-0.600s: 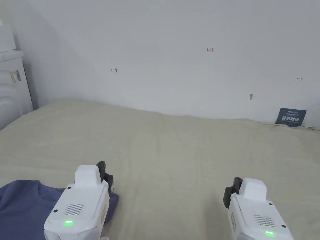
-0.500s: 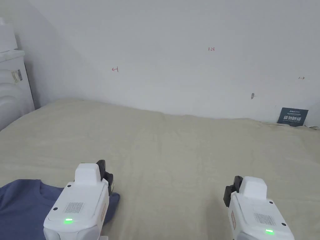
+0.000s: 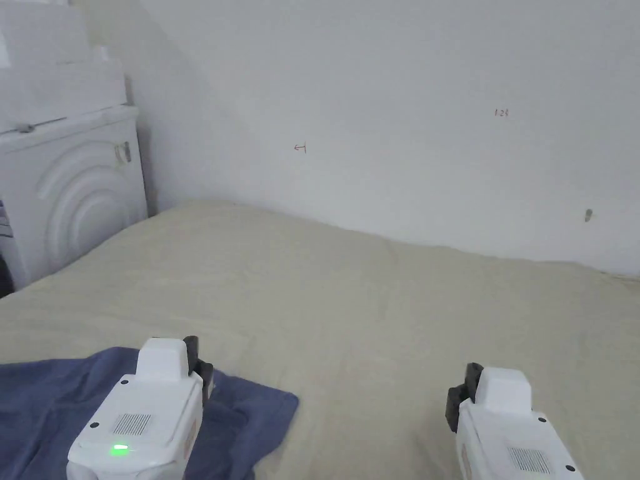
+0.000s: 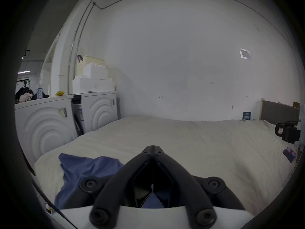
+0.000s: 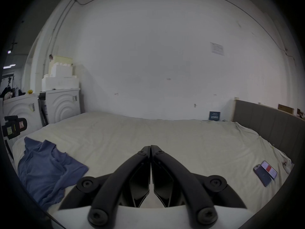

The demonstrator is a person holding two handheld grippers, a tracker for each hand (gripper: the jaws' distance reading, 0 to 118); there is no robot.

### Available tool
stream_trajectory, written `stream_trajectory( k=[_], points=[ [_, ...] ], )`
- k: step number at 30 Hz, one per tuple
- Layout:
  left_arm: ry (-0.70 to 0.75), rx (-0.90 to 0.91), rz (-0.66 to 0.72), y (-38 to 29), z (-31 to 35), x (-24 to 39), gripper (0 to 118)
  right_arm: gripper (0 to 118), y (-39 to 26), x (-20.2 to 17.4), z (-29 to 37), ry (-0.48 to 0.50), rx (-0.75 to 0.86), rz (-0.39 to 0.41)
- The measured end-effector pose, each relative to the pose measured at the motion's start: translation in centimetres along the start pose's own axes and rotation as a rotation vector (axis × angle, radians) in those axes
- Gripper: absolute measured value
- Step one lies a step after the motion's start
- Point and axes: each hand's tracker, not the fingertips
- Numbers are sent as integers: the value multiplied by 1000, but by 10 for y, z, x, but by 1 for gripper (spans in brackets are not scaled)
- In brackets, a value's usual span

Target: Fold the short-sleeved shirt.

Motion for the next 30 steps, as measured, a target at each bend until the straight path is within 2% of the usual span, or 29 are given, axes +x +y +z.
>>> stream_trajectory(
  k=[11, 19, 21, 22, 23, 24, 25, 27, 30],
  points=[
    [137, -168, 67, -22, 0, -79, 0, 1, 0, -99, -20, 193, -38, 26],
    [48, -559, 254, -58, -61, -125, 0, 1, -5, -142, -32, 266, -88, 65],
    [48, -620, 314, -70, -78, -134, 28, 1, -7, -145, -36, 271, -98, 72],
    [64, -651, 330, -75, -87, -137, 53, 1, -8, -147, -37, 274, -101, 75],
    [63, -695, 343, -83, -97, -142, 84, 1, -10, -147, -38, 276, -104, 78],
    [63, -739, 352, -90, -106, -145, 99, 1, -10, -147, -40, 276, -109, 84],
    [75, -769, 346, -98, -113, -144, 103, 1, -12, -147, -41, 275, -113, 88],
    [83, -808, 277, -113, -124, -144, 99, 1, -15, -146, -43, 272, -124, 96],
    [98, -810, 58, -115, -126, -119, 95, 1, -16, -141, -42, 263, -136, 104]
  ],
)
